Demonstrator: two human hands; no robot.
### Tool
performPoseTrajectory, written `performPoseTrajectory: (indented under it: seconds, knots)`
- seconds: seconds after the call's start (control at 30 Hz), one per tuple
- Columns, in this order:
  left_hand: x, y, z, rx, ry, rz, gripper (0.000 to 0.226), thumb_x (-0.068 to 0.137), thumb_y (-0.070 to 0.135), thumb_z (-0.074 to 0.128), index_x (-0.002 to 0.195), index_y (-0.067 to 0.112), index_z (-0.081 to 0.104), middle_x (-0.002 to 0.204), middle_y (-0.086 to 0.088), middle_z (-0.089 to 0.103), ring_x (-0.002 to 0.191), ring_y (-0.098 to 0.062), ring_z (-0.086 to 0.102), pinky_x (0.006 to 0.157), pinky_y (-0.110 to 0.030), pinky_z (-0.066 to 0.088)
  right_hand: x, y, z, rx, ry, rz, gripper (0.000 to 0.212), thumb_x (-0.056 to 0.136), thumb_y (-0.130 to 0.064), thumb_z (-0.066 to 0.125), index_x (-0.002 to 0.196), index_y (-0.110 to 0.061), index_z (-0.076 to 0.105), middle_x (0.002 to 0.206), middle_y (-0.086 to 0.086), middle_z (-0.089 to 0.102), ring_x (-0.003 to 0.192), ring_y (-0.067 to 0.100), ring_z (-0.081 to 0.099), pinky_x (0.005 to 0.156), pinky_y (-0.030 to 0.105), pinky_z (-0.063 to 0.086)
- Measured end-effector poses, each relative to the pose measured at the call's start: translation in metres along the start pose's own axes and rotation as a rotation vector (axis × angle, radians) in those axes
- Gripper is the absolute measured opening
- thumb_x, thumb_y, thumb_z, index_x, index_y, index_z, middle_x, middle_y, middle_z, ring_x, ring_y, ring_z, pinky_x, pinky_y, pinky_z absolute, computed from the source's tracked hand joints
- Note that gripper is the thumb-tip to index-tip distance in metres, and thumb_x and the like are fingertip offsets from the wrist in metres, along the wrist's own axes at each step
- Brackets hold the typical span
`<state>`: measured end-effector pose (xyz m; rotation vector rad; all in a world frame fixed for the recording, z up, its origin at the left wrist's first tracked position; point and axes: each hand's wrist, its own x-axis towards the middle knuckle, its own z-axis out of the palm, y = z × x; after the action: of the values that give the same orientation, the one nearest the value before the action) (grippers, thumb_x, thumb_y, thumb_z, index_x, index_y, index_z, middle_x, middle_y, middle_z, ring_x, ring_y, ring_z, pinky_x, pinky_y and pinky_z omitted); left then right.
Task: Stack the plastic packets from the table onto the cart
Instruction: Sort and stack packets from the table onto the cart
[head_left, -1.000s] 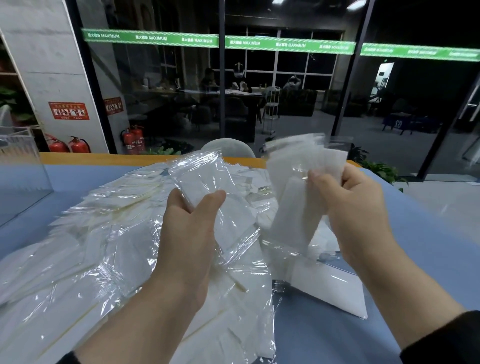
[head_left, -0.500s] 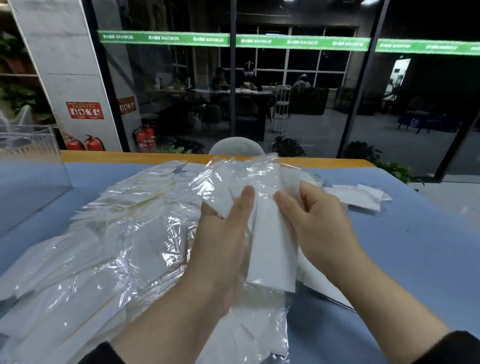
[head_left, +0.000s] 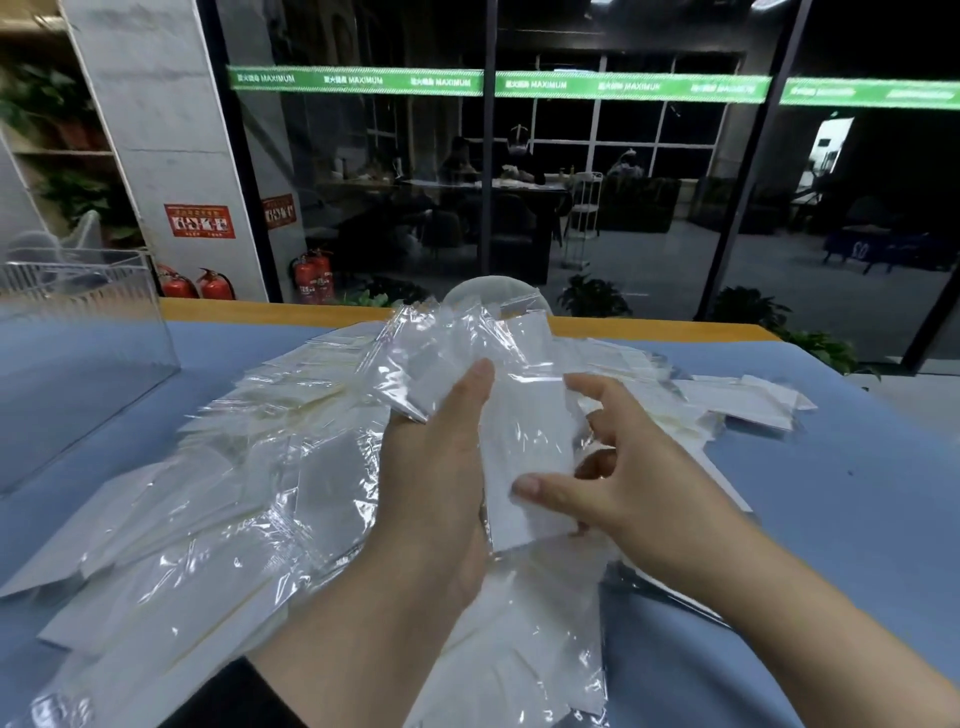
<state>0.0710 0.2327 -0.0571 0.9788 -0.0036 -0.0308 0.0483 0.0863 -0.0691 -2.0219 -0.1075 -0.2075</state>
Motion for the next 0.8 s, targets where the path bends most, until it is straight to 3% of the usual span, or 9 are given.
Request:
performPoseTrajectory:
  seconds: [0.1,0.2,0.27,0.43,0.57,0.63,0.73,0.8]
  knots:
    - [0.001,0.001,0.000,-0.031,0.005,0.013,0.030,0.093,0.033,0.071,0.118,0.017,0.071,0.108,-0.010,0.077,0.099,-0.033,0.075,0.091,-0.062,0.056,0.005,0.002,-0.001,0.124,0.117,-0.056,0.046,0.080,-0.029,0.083,0.117,-0.039,0.057,0.089,-0.001,0.070,0.065,0.022,0.068,0.060,0.037,0.059]
    - [0.003,0.001,-0.001,-0.048,0.021,0.023,0.031,0.089,0.037,0.073,0.115,0.021,0.073,0.106,-0.007,0.078,0.098,-0.032,0.075,0.093,-0.062,0.055,0.005,0.002,-0.008,0.114,0.173,-0.092,0.022,0.088,-0.032,0.074,0.109,-0.025,0.068,0.088,0.006,0.070,0.067,0.022,0.067,0.060,0.038,0.060]
    - [0.003,0.001,-0.001,-0.048,0.007,0.007,0.035,0.088,0.040,0.073,0.115,0.018,0.073,0.106,-0.008,0.078,0.099,-0.033,0.075,0.094,-0.061,0.055,0.003,0.002,-0.010,0.110,0.171,-0.102,0.011,0.094,-0.030,0.069,0.094,-0.020,0.074,0.085,0.008,0.071,0.070,0.022,0.066,0.062,0.035,0.061]
    - [0.006,-0.001,-0.002,-0.081,0.000,0.012,0.038,0.090,0.033,0.073,0.124,0.017,0.068,0.111,-0.007,0.077,0.102,-0.027,0.074,0.100,-0.054,0.053,0.000,0.001,-0.012,0.124,0.236,-0.044,0.034,0.099,-0.038,0.059,0.084,-0.015,0.078,0.081,0.001,0.077,0.080,0.020,0.072,0.078,0.034,0.060]
    - [0.005,-0.002,-0.001,-0.041,-0.014,0.006,0.037,0.090,0.032,0.073,0.124,0.019,0.066,0.109,-0.006,0.077,0.100,-0.026,0.075,0.098,-0.053,0.054,0.000,0.001,-0.016,0.109,0.292,-0.111,0.029,0.098,-0.041,0.060,0.096,-0.015,0.072,0.090,0.008,0.073,0.090,0.033,0.067,0.089,0.051,0.051]
    - [0.001,-0.004,-0.001,-0.026,-0.055,-0.012,0.043,0.089,0.036,0.073,0.127,0.018,0.064,0.110,-0.009,0.077,0.101,-0.030,0.075,0.097,-0.056,0.055,-0.001,-0.001,-0.013,0.145,0.232,-0.120,0.012,0.098,-0.032,0.062,0.105,-0.025,0.069,0.095,-0.003,0.075,0.089,0.026,0.069,0.088,0.051,0.054]
    - [-0.004,-0.007,0.001,-0.003,-0.107,-0.025,0.052,0.083,0.041,0.075,0.128,0.018,0.062,0.112,-0.011,0.076,0.102,-0.033,0.074,0.094,-0.059,0.055,-0.001,-0.003,-0.007,0.237,0.101,-0.143,0.027,0.098,-0.024,0.065,0.122,-0.034,0.061,0.112,-0.009,0.074,0.100,0.019,0.072,0.092,0.049,0.056]
    - [-0.006,-0.008,0.003,0.023,-0.153,-0.028,0.051,0.083,0.037,0.077,0.128,0.019,0.063,0.115,-0.012,0.075,0.103,-0.034,0.073,0.093,-0.059,0.056,-0.003,-0.005,-0.007,0.201,0.031,-0.184,0.032,0.097,-0.024,0.066,0.126,-0.036,0.060,0.114,-0.012,0.073,0.104,0.012,0.070,0.088,0.037,0.057]
